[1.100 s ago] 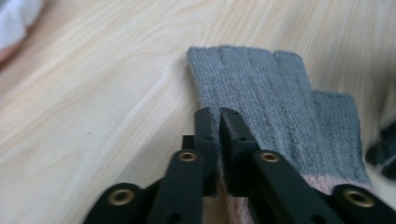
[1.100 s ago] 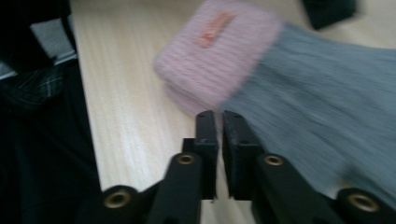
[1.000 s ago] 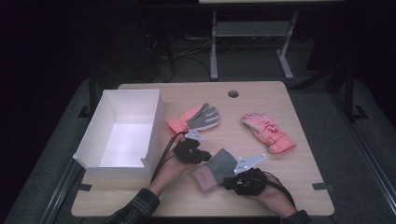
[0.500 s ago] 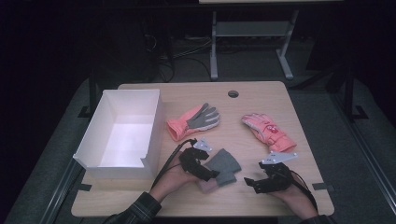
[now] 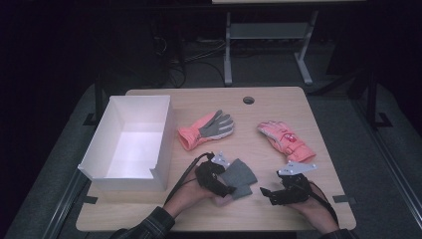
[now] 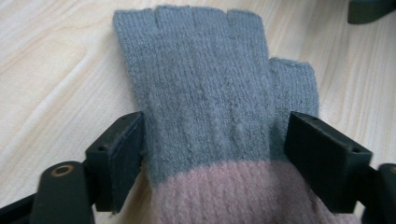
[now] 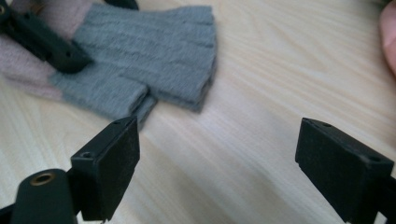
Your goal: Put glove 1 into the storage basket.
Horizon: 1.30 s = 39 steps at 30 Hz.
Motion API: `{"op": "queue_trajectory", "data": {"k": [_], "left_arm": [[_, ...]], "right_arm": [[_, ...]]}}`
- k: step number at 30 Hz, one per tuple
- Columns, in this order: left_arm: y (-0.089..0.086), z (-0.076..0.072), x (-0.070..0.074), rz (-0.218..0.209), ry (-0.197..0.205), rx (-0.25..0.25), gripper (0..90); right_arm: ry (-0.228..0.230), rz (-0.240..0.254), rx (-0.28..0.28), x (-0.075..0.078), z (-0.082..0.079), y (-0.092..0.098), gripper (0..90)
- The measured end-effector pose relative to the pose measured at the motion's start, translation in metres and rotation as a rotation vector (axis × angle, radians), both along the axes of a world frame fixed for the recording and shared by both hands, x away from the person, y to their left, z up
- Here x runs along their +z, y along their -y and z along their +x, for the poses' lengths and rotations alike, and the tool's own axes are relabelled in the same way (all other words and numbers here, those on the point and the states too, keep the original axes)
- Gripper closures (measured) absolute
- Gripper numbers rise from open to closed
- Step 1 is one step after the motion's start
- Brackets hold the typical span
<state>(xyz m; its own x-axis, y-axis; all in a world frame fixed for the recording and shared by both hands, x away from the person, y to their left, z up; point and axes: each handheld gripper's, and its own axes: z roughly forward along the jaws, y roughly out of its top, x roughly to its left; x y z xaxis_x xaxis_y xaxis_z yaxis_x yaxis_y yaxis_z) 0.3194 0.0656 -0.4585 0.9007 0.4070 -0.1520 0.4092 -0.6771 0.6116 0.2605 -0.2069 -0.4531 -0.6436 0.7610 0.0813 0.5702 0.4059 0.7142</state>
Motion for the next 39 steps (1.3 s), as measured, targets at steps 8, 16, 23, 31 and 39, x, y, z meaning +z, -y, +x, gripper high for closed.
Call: {"op": "queue_trajectory", "data": {"k": [8, 16, 23, 31, 39], "left_arm": [[0.002, -0.001, -0.001, -0.009, -0.015, -0.015, 34.0], [0.002, 0.002, 0.0, -0.028, -0.072, -0.028, 53.6], [0.004, 0.002, 0.004, -0.016, -0.081, -0.032, 62.6], [-0.002, 0.006, 0.015, -0.047, -0.106, -0.021, 64.8], [-0.016, 0.011, 0.036, -0.074, -0.113, 0.014, 64.9]], "right_arm": [[0.037, 0.013, -0.026, 0.0, 0.001, 0.002, 13.6], [0.048, 0.007, -0.023, -0.002, 0.001, 0.0, 13.6], [0.041, 0.002, -0.031, -0.004, 0.003, 0.0, 13.6], [0.043, 0.007, -0.026, -0.004, 0.003, -0.001, 13.6], [0.045, 0.014, -0.033, -0.004, 0.003, 0.001, 13.6]]}}
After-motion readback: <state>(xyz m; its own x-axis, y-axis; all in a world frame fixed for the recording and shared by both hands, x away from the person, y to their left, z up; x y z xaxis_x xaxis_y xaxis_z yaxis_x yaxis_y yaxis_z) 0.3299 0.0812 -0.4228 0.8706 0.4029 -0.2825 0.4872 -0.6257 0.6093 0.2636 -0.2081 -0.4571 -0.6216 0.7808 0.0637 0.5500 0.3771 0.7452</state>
